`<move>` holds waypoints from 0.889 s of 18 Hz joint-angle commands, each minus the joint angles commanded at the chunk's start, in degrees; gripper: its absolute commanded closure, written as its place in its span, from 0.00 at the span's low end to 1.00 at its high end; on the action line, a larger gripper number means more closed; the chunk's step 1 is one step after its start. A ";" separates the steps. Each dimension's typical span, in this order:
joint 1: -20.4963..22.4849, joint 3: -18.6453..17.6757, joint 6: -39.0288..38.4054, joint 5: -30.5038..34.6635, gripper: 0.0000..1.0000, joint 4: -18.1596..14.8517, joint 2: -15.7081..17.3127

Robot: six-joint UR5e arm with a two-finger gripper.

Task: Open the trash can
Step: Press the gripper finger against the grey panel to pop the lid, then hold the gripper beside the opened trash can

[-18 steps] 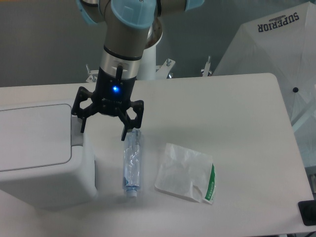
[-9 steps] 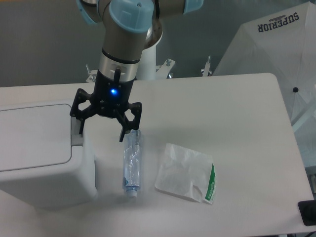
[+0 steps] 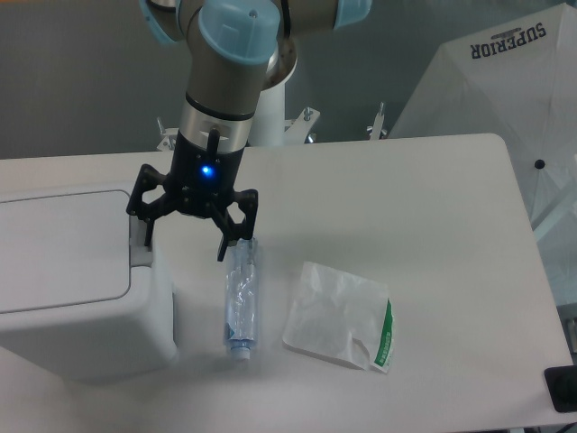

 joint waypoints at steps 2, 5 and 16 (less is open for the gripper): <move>0.00 0.00 0.00 0.00 0.00 0.00 0.00; 0.00 -0.09 0.00 0.00 0.00 -0.09 0.00; 0.52 5.35 0.79 0.00 0.00 3.69 0.44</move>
